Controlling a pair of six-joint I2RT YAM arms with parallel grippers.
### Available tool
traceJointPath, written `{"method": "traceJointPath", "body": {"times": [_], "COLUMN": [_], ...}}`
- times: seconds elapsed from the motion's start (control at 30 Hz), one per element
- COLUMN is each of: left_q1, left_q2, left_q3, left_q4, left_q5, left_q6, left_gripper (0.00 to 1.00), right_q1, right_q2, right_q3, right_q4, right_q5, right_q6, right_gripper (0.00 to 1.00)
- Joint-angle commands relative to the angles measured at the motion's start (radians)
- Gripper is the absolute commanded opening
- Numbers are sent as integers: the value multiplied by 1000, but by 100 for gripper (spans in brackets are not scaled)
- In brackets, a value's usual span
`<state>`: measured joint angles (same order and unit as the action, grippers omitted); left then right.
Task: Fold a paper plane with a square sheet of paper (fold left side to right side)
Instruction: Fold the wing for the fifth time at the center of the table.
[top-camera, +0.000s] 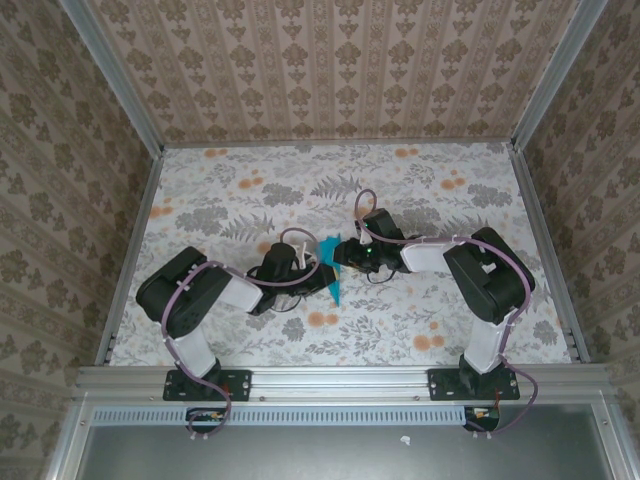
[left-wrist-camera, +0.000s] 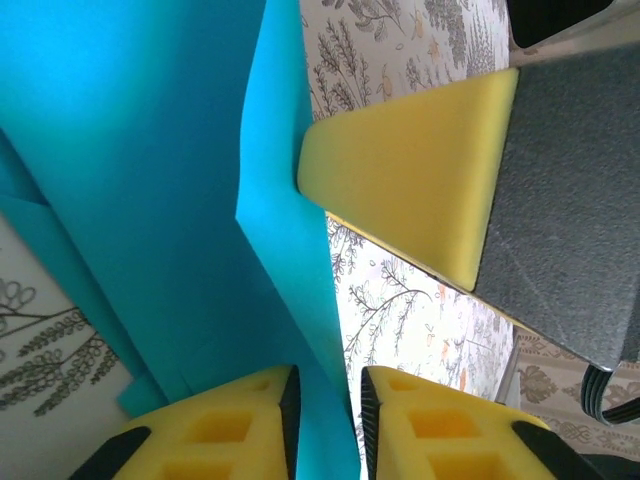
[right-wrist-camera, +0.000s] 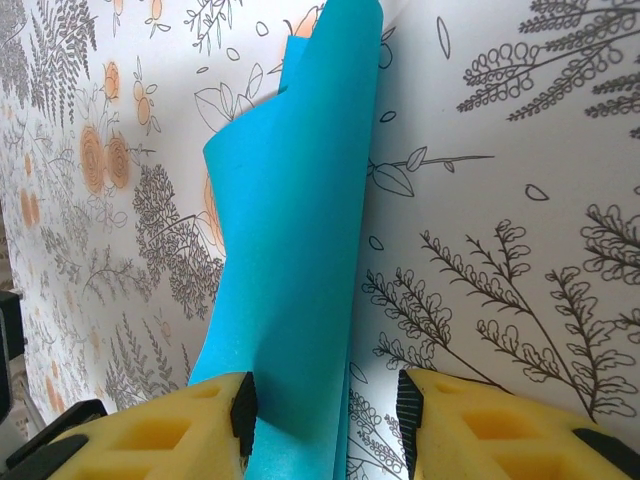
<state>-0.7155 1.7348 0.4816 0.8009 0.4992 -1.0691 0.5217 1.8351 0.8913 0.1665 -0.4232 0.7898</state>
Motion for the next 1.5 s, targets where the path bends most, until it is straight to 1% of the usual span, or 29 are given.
{"method": "traceJointPath", "body": {"times": [0.0, 0.07, 0.17, 0.23, 0.3, 0.43, 0.73, 1.03, 1.1, 1.2, 1.33, 1.4, 1.47], "left_q1": [14, 18, 29, 37, 48, 61, 68, 70, 70, 72, 79, 86, 92], "left_q2": [-60, -84, -124, -148, -159, -143, -43, 8, 17, 27, 27, 17, 4], "left_q3": [-10, -13, -19, -20, -13, 7, 59, 80, 81, 87, 76, 64, 51], "left_q4": [-27, -51, -105, -152, -190, -212, -138, -82, -76, -72, -72, -78, -86], "left_q5": [10, 5, -11, -26, -33, -24, 19, 27, 25, 26, 18, 13, 10], "left_q6": [21, 29, 39, 48, 53, 53, 34, 17, 14, 16, 20, 23, 29], "left_gripper": [33, 38, 48, 51, 52, 51, 41, 33, 29, 21, 4, 0, 0], "right_q1": [9, 9, 9, 9, 9, 9, 9, 9, 11, 12, 12, 12, 12], "right_q2": [42, 43, 42, 39, 38, 38, 37, 37, 37, 36, 33, 26, 16], "right_q3": [20, 20, 20, 18, 16, 18, 19, 21, 22, 22, 20, 17, 13], "right_q4": [-37, -35, -35, -33, -33, -33, -35, -38, -41, -42, -41, -37, -29], "right_q5": [0, -1, -3, -4, -2, -3, -9, -14, -14, -15, -16, -12, -13], "right_q6": [9, 8, 9, 9, 9, 8, 5, 1, 1, 0, -3, -4, -7], "right_gripper": [44, 44, 44, 44, 44, 44, 44, 44, 44, 44, 44, 45, 46]}}
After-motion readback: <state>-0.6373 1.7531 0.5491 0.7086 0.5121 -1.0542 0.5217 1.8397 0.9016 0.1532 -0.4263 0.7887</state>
